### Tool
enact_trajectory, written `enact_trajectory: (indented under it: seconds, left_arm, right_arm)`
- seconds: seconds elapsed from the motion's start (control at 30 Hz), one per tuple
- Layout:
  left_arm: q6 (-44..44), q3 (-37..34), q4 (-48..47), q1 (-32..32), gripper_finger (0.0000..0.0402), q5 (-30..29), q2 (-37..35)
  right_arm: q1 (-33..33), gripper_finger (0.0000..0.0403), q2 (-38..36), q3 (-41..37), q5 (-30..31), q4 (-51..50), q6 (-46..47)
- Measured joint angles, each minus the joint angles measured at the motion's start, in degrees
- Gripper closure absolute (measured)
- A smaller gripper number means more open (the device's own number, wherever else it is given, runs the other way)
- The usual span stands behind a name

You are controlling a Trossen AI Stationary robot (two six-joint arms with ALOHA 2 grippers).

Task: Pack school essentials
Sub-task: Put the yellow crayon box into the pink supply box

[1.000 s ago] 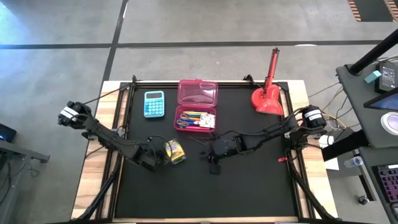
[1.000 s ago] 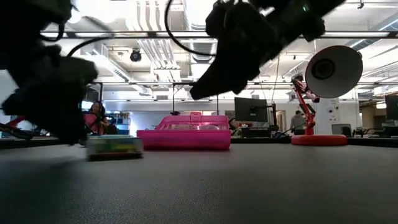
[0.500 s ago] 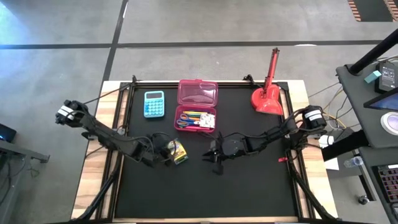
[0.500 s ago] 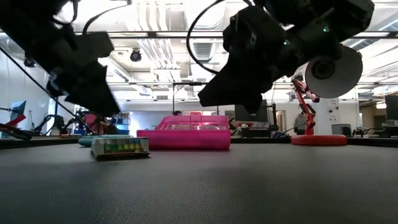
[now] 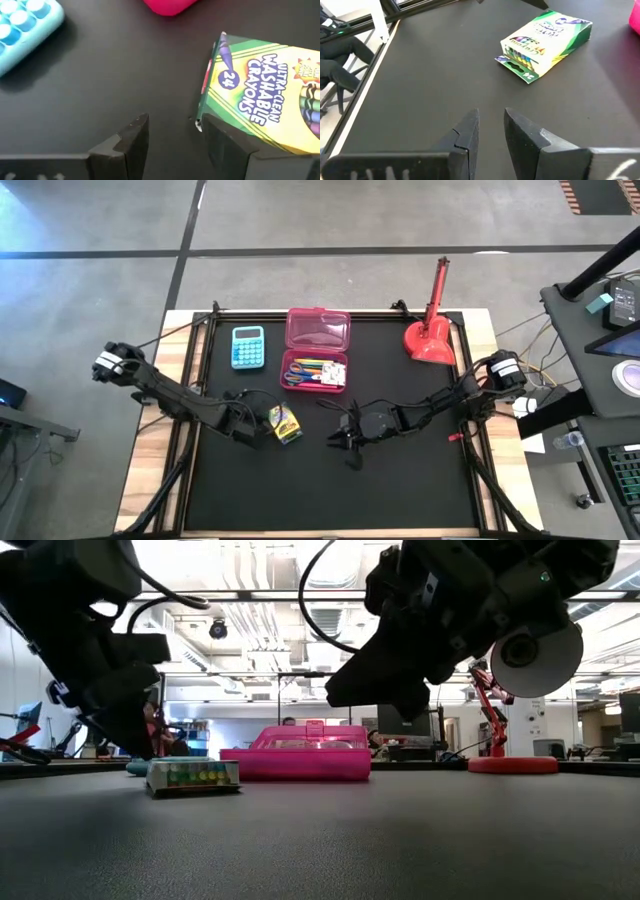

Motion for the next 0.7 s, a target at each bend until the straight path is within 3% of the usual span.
enact_trajectory:
  seconds: [0.33,0.7]
  left_arm:
    - [-0.04,1.16,4.54,0.13,0.0237,-1.06,6.38]
    - [1.72,7.57,9.91,0.11,0.0237,2.49,6.35]
  right_arm:
    - [0.26,0.0332,4.39,0.0,-0.04,4.49,2.55]
    - [0.88,0.0331,14.63,4.67,-1.28,11.87,6.54]
